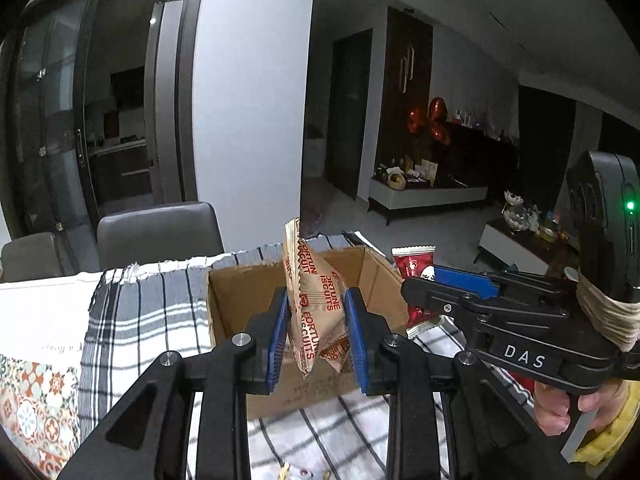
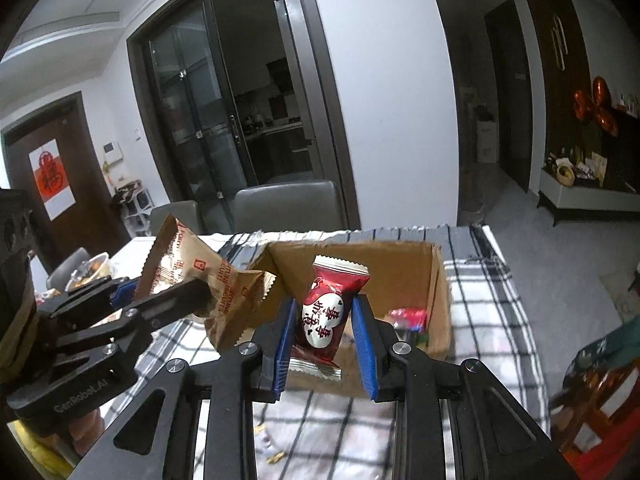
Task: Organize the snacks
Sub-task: 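Carry the biscuit packet and red packet into the box while opening both tools, then move both open tools back from the box to the snacks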
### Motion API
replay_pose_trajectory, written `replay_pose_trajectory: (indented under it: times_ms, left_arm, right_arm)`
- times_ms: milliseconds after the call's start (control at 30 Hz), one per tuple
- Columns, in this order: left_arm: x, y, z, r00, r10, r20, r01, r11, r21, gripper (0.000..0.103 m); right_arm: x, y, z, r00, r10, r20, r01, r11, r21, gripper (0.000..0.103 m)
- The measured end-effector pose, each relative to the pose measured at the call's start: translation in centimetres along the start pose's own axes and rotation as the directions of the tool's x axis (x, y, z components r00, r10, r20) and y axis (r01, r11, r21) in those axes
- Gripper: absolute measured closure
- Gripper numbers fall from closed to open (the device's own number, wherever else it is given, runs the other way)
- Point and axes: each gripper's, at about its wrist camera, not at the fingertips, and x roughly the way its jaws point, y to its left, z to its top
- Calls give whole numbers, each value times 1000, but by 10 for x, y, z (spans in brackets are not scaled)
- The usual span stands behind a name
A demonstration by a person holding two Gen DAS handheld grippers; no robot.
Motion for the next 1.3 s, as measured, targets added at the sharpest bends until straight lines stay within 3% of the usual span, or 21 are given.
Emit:
replay_pose_trajectory:
  times_ms: [367,433,467,500,533,867,1300]
  left_arm:
    - [57,5,13,998,36,-48,-35,999,30,73]
    - [64,5,14,997,49,-61,-48,998,32,63]
    - [64,5,13,996,59,-65,-57,998,32,52]
    - [64,5,12,995,71,-64,-69,997,32,49]
    - [62,4,10,995,82,-59,-81,996,34,49]
    - [14,-14,-7,987,160,-13,-158,984,84,49]
    - [-51,-49,-39,991,129,32,-132,987,93,49]
  right_arm:
    - [46,-22,19,997,-32,-64,32,999,12,73]
    - [54,-30,20,996,-42,-76,45,998,41,72]
    - [55,-31,19,996,-49,-78,53,998,45,66]
    - [56,-34,19,995,-60,-83,65,997,50,59]
    - [55,-35,18,994,-69,-82,74,996,57,48]
    - [-1,-18,-5,996,-94,-4,94,996,-7,47]
    - [-70,2,-41,994,-88,70,92,994,-66,47]
